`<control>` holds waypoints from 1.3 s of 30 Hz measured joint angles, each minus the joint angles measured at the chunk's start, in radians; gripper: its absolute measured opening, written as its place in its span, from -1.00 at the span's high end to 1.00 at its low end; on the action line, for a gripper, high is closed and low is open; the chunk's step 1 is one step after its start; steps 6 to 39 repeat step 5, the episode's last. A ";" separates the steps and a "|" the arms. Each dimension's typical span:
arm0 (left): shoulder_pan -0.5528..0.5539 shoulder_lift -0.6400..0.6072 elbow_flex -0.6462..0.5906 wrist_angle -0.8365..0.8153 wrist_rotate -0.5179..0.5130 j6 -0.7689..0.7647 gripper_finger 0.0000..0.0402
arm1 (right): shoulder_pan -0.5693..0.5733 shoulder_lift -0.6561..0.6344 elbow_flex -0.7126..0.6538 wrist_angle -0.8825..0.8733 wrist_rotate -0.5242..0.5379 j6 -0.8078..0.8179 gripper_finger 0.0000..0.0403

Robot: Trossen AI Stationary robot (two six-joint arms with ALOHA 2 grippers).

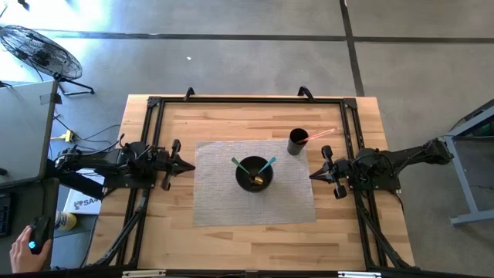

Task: Pick & Place Utensil
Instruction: Return to Home Position

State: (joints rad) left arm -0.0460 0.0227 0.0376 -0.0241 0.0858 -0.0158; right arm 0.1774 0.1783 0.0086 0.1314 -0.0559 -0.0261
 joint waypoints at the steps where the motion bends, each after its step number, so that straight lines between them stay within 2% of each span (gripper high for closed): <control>1: 0.000 0.000 0.000 0.000 -0.005 0.000 1.00 | 0.000 0.000 0.000 0.000 0.000 0.000 0.96; 39: 0.000 0.000 0.000 0.000 -0.007 0.000 1.00 | 0.000 0.000 0.000 0.000 0.000 0.000 0.95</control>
